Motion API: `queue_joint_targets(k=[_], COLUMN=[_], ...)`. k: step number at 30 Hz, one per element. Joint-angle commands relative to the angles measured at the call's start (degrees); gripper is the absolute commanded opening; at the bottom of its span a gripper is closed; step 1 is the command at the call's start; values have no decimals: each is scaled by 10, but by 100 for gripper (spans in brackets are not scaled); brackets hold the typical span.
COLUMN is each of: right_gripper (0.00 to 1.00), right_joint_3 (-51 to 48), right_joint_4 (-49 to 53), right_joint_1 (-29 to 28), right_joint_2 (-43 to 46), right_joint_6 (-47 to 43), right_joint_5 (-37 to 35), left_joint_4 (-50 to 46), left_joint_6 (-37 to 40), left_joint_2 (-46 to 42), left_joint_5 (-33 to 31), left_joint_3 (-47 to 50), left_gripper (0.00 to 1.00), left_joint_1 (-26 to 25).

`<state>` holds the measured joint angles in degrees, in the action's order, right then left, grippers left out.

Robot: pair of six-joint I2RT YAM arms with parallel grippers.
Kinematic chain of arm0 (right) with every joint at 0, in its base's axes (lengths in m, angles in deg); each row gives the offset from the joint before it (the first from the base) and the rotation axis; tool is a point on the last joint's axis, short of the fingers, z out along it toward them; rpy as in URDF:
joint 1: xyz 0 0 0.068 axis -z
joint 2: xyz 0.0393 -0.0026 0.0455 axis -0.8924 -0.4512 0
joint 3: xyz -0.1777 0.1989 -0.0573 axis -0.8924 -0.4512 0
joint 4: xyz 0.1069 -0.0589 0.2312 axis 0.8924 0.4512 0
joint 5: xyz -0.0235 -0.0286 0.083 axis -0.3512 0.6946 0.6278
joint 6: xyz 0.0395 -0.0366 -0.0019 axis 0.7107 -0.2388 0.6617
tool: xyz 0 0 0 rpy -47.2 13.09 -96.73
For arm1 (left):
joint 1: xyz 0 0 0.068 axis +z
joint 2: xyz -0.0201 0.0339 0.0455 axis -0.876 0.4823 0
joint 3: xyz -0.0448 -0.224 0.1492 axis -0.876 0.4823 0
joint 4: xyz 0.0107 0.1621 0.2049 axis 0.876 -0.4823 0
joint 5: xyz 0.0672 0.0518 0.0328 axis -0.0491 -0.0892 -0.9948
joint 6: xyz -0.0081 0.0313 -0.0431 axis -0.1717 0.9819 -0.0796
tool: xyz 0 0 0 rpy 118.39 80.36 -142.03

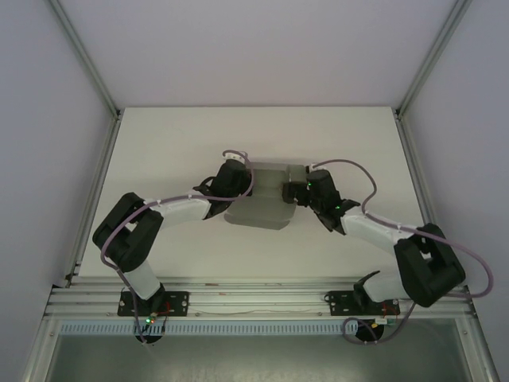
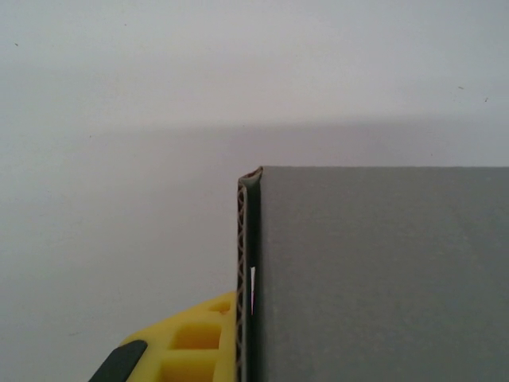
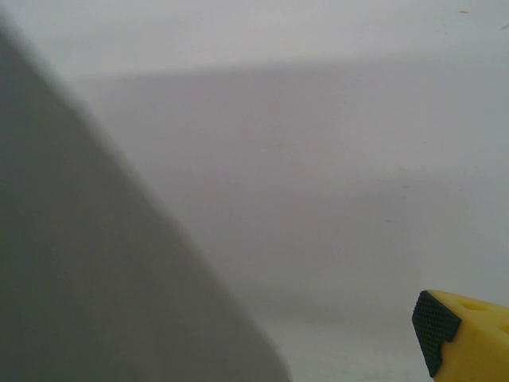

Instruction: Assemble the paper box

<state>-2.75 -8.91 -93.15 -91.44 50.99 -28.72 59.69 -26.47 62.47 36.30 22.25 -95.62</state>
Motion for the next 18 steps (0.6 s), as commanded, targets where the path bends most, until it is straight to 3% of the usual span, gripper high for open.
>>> queue_joint_targets(k=[1,7,14,18], right_gripper=[100,100,100,100], right_joint_3=[23,25,-32,-43], right_joint_4=[-53,-37,42,101], right_joint_1=[-14,-35,-32,13], right_joint_2=[-27,-21,143,255], right_joint_6=[-15,-23,-33,-40], right_joint_5=[-18,-116,-103,-55], left_joint_4=[13,2,-16,-6], left_joint_6=[-16,-18,-9,-6], left_joint_2=[1,0,-3,-10], left_joint_5=[25,6,-7,4], left_joint_3=[-20,-20,-22,-12], left_gripper=[0,0,0,0], left_joint_1=[-2,-2,8,17])
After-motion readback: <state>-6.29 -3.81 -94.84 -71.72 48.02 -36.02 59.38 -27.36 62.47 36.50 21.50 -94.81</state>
